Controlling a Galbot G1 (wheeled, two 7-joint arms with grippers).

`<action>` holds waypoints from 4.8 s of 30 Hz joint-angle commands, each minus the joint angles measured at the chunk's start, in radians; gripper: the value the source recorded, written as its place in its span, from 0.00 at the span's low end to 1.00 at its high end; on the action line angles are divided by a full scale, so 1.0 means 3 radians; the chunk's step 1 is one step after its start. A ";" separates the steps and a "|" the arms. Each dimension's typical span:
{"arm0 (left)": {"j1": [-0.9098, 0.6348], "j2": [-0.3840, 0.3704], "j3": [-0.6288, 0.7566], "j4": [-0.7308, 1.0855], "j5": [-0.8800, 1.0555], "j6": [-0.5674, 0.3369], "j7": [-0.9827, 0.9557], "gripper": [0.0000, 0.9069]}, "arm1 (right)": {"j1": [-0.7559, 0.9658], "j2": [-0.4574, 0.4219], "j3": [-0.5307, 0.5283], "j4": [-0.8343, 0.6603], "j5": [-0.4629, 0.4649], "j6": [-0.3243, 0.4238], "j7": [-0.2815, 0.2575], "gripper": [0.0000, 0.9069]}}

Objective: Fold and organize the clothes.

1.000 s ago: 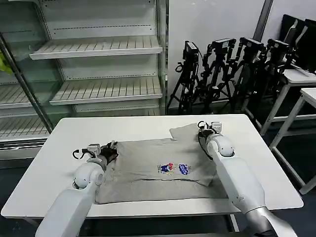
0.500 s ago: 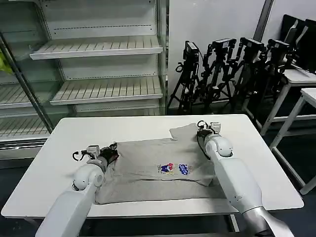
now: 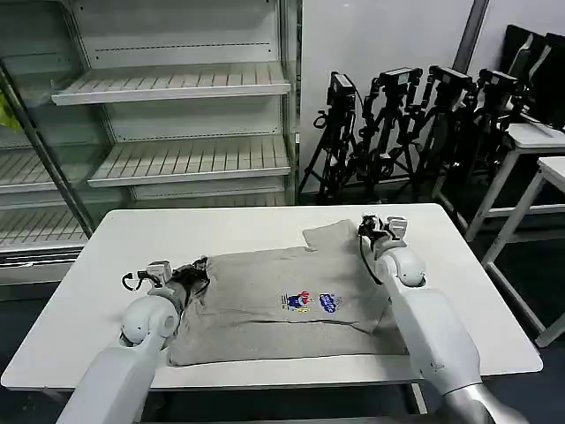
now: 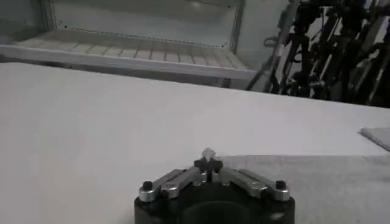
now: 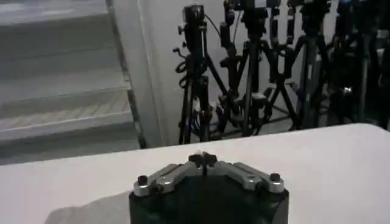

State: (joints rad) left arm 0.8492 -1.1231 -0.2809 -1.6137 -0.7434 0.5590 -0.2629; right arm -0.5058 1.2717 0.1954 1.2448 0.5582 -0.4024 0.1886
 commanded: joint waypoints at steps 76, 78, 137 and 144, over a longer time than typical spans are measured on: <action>0.1167 0.0461 -0.0471 -0.1489 -0.0032 -0.0014 0.0123 0.01 | -0.2195 -0.0497 0.0837 0.2473 -0.0173 0.0210 -0.0104 0.00; 0.1236 0.0477 -0.0473 -0.1529 0.0014 -0.0006 0.0127 0.01 | -0.2308 -0.0498 0.0874 0.2526 -0.0193 0.0208 -0.0113 0.00; 0.1736 -0.0734 -0.0744 -0.1349 0.0099 -0.0193 -0.0157 0.01 | -0.3738 -0.0462 0.1287 0.3441 -0.0778 0.0276 0.0125 1.00; 0.1857 -0.0756 -0.0675 -0.1394 0.0107 -0.0242 -0.0144 0.01 | -0.3725 -0.0424 0.1279 0.3478 -0.0768 0.0274 0.0136 1.00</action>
State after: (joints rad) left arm 1.3854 -1.3269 -0.4919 -2.0509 -0.7101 0.4925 -0.3030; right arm -1.6108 1.1411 0.5755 2.2754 0.3313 -0.3217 0.2282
